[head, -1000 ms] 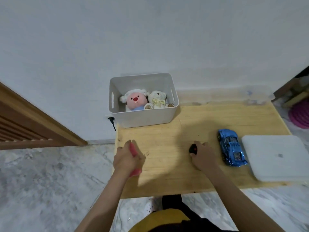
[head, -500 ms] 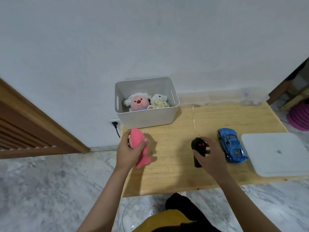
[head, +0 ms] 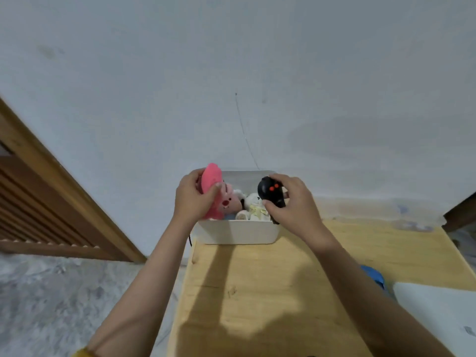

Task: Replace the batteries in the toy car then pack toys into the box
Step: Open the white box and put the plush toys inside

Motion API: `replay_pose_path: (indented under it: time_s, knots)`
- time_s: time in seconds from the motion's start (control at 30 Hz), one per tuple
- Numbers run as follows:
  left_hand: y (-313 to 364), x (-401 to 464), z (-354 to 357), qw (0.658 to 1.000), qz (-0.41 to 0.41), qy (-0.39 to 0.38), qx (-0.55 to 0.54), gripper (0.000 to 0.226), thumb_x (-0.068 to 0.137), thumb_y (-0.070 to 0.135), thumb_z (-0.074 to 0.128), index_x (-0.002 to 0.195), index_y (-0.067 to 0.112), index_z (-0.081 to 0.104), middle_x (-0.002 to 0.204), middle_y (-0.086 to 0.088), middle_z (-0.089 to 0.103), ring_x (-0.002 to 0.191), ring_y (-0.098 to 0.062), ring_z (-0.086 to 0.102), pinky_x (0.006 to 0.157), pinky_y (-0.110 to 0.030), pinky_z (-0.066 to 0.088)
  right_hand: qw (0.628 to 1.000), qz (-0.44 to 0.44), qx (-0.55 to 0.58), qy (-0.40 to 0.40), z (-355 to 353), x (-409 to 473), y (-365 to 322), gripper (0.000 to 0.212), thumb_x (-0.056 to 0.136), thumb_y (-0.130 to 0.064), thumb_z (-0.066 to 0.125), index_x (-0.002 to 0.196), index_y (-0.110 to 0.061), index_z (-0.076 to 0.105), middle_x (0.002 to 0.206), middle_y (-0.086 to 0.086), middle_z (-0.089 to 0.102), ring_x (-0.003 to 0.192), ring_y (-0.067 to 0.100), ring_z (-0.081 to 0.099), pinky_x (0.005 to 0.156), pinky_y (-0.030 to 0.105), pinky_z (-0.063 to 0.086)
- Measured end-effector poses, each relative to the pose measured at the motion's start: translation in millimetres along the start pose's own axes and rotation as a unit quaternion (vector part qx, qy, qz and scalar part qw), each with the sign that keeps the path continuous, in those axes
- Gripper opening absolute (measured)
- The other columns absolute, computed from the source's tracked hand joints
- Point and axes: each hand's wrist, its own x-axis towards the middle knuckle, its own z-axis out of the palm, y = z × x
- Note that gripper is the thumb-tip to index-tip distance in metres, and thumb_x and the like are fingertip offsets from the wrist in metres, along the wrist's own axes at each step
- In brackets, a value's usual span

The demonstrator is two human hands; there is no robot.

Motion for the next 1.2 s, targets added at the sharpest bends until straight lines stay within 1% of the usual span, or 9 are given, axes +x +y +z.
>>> replay_pose_path:
  time_s: [0.1,0.2,0.33,0.47,0.57,0.73,0.87,0.97,1.2]
  knots:
    - [-3,29,5,0.998,-0.034,-0.01,0.046,0.036,0.082,0.018,0.066,0.117,0.017,0.061,0.094,0.011,0.058,0.089,-0.013,0.056,0.075,-0.025,0.041,0.998,-0.02,-0.03,-0.051,18,41,2,0.054,0.072,-0.029,0.072,0.122,-0.032,0.052,0.11,-0.003,0.054,0.1,0.013,0.054,0.083,0.026,0.046]
    - [-24,50,15,0.989,-0.062,-0.044,0.126,0.04,0.08,0.025,0.067,0.119,0.021,0.059,0.109,0.003,0.065,0.097,-0.018,0.059,0.078,-0.029,0.046,0.988,-0.025,-0.082,-0.13,45,69,19,0.048,0.068,-0.021,0.072,0.113,-0.029,0.055,0.112,-0.003,0.058,0.106,0.018,0.055,0.082,0.031,0.048]
    - [-52,60,32,0.97,-0.1,-0.101,0.195,0.035,0.08,0.029,0.068,0.113,0.02,0.06,0.108,-0.003,0.067,0.101,-0.024,0.061,0.079,-0.031,0.048,0.959,0.01,-0.15,-0.239,68,83,47,0.048,0.065,-0.017,0.074,0.11,-0.025,0.058,0.109,0.004,0.058,0.099,0.027,0.059,0.078,0.038,0.052]
    - [-71,60,46,0.941,-0.123,-0.171,0.266,0.04,0.08,0.03,0.067,0.115,0.013,0.059,0.11,-0.01,0.067,0.102,-0.029,0.06,0.082,-0.035,0.049,0.943,0.031,-0.161,-0.288,74,95,57,0.061,0.059,-0.021,0.084,0.115,-0.027,0.059,0.115,0.003,0.06,0.104,0.026,0.059,0.084,0.038,0.052]
    - [-77,59,53,0.933,-0.113,-0.179,0.29,0.037,0.08,0.028,0.064,0.113,0.011,0.058,0.108,-0.012,0.067,0.102,-0.031,0.059,0.08,-0.035,0.049,0.93,0.032,-0.185,-0.316,79,100,60,0.064,0.06,-0.022,0.085,0.118,-0.028,0.059,0.118,0.0,0.062,0.109,0.024,0.057,0.086,0.04,0.051]
    - [-83,58,56,0.931,-0.113,-0.183,0.295,0.039,0.077,0.03,0.063,0.111,0.012,0.057,0.103,-0.011,0.067,0.098,-0.03,0.061,0.076,-0.032,0.049,0.914,0.012,-0.223,-0.339,83,100,61,0.06,0.063,-0.026,0.082,0.119,-0.028,0.06,0.12,-0.001,0.062,0.112,0.023,0.055,0.086,0.035,0.049]
    - [-86,59,55,0.932,-0.119,-0.184,0.289,0.041,0.075,0.03,0.064,0.111,0.012,0.056,0.102,-0.01,0.067,0.097,-0.03,0.061,0.075,-0.033,0.05,0.931,-0.007,-0.224,-0.288,67,105,50,0.052,0.062,-0.029,0.077,0.112,-0.028,0.062,0.111,-0.001,0.064,0.102,0.021,0.058,0.071,0.027,0.044]
    - [-86,59,56,0.932,-0.118,-0.182,0.291,0.039,0.078,0.03,0.062,0.11,0.011,0.055,0.103,-0.011,0.065,0.099,-0.03,0.059,0.075,-0.033,0.048,0.936,0.006,-0.207,-0.284,48,102,45,0.051,0.061,-0.028,0.077,0.109,-0.025,0.059,0.102,-0.001,0.063,0.089,0.018,0.058,0.063,0.026,0.042]
    - [-86,60,58,0.925,-0.111,-0.177,0.317,0.034,0.083,0.034,0.057,0.105,0.009,0.056,0.101,-0.01,0.065,0.101,-0.03,0.058,0.075,-0.035,0.05,0.909,0.019,-0.287,-0.301,58,88,37,0.034,0.068,-0.019,0.069,0.101,-0.013,0.063,0.097,0.006,0.063,0.088,0.025,0.062,0.066,0.029,0.049]
